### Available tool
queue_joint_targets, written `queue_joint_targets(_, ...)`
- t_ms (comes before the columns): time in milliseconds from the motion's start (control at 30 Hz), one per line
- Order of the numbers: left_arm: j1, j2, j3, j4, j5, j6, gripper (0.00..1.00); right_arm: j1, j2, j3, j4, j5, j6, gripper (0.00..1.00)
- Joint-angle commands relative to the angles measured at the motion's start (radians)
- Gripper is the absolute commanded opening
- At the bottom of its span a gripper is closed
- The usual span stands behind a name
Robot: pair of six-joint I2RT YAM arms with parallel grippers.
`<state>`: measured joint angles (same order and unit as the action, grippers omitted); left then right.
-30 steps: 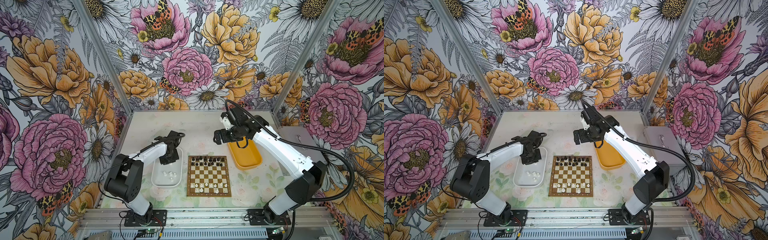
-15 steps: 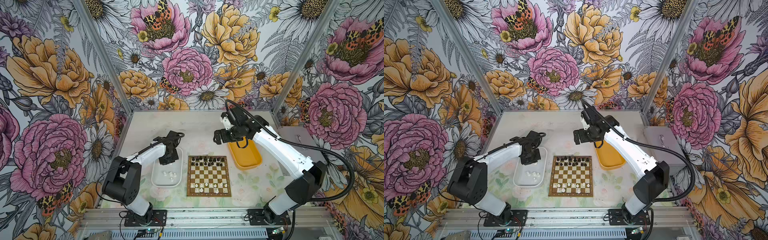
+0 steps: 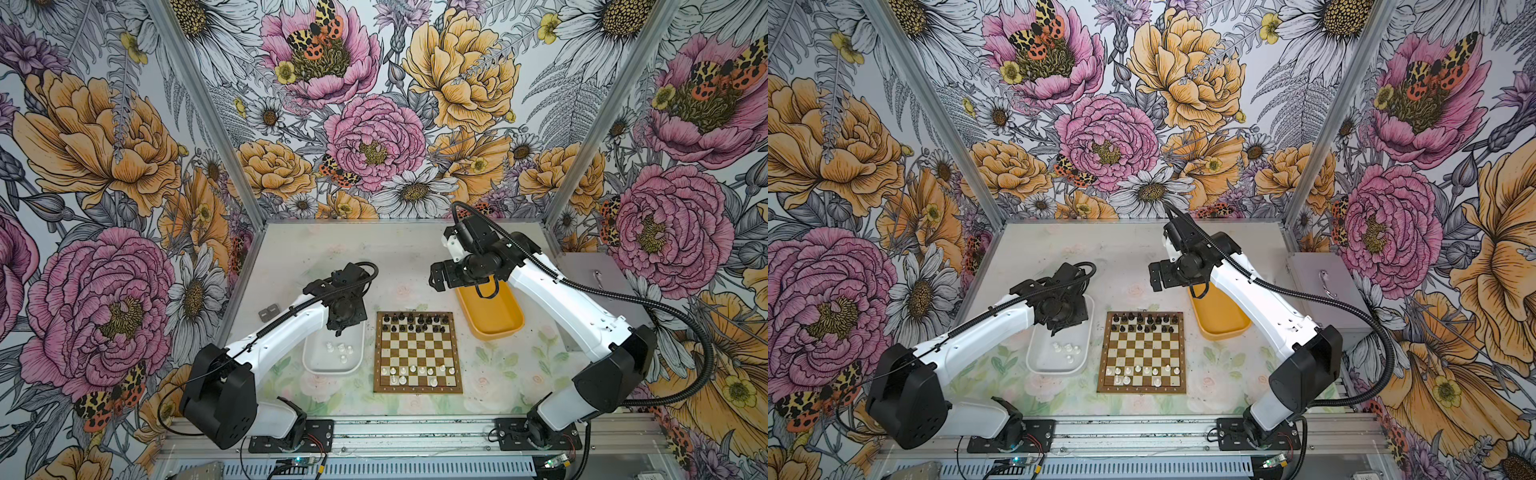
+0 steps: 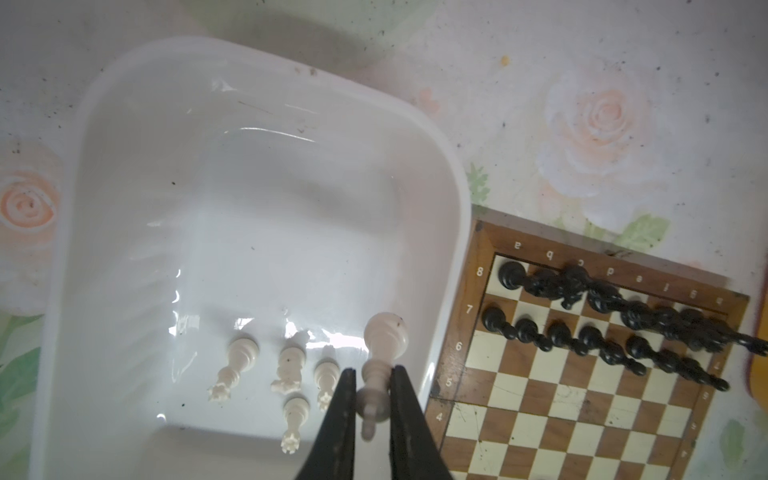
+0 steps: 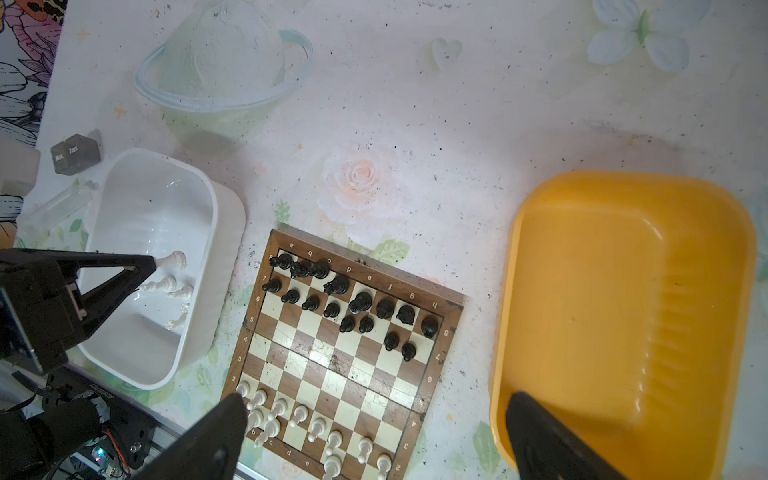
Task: Set up the chess pieces on the board
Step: 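Carry the white piece toward the board's nearest row while the right arm draws back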
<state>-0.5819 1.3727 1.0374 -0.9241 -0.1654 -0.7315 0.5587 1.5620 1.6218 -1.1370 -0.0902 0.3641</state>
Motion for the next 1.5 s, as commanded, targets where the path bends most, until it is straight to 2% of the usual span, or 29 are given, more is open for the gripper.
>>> queue_joint_targets(0, -0.058, -0.033, 0.046, -0.049, -0.037, -0.065, 0.12, 0.000, -0.065, -0.026, -0.013, 0.026, -0.022, 1.00)
queue_joint_targets(100, -0.119, -0.053, 0.062, -0.085, -0.085, -0.101, 0.11, -0.003, -0.110, -0.056, -0.018, 0.030, -0.024, 1.00)
queue_joint_targets(433, -0.318, -0.093, 0.133, -0.186, -0.135, -0.210, 0.11, -0.021, -0.257, -0.165, -0.072, 0.103, -0.031, 1.00)
queue_joint_targets(733, -0.437, -0.031, 0.231, -0.199, -0.122, -0.175, 0.11, -0.055, -0.330, -0.178, -0.130, 0.118, 0.041, 1.00)
queue_joint_targets(1000, -0.531, -0.001, 0.219, -0.200, -0.076, -0.147, 0.10, -0.055, -0.398, -0.180, -0.201, 0.145, 0.149, 1.00)
queue_joint_targets(1233, -0.635, -0.005, 0.196, -0.200, -0.051, -0.180, 0.10, -0.044, -0.460, -0.196, -0.265, 0.136, 0.229, 1.00)
queue_joint_targets(1333, -0.687, 0.012, 0.182, -0.199, -0.074, -0.203, 0.10, -0.037, -0.479, -0.217, -0.280, 0.155, 0.236, 1.00)
queue_joint_targets(1467, -0.741, 0.050, 0.166, -0.193, -0.136, -0.272, 0.09, -0.024, -0.509, -0.250, -0.273, 0.117, 0.246, 1.00)
